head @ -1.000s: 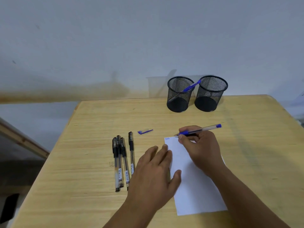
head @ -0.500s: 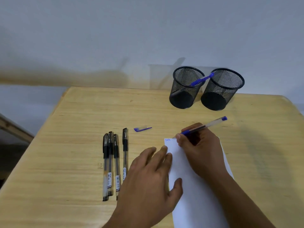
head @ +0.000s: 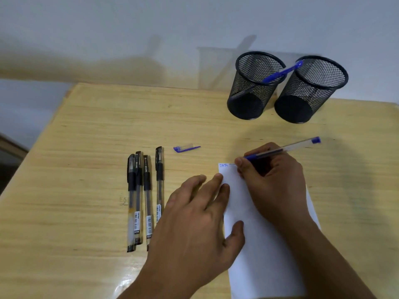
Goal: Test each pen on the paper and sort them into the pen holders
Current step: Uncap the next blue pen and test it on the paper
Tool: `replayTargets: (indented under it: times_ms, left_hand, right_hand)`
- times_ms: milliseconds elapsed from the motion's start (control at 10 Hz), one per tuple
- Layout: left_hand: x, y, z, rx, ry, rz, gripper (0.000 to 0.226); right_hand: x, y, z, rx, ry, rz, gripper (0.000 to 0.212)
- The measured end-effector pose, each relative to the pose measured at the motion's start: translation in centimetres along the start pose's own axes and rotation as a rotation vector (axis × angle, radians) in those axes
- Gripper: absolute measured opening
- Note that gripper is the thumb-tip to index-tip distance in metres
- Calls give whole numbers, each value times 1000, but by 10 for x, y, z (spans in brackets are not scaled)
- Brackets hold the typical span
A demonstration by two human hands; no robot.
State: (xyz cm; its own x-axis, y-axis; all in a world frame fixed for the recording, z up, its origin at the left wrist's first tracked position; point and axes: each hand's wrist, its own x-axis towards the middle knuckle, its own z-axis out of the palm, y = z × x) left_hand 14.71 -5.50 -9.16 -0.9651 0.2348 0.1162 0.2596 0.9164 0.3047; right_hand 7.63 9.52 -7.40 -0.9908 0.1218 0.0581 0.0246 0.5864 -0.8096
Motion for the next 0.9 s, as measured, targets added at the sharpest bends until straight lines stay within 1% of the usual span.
replayTargets:
  times_ms: [200,900]
  left_hand:
    - [0,1,-1,-8,18,4,59]
    - [1,1,-2,-16,10,-2,60]
  right_hand:
    - [-1,-2,1,3,29,0,7]
    - [-3,-5,1,-12,12,-10,8]
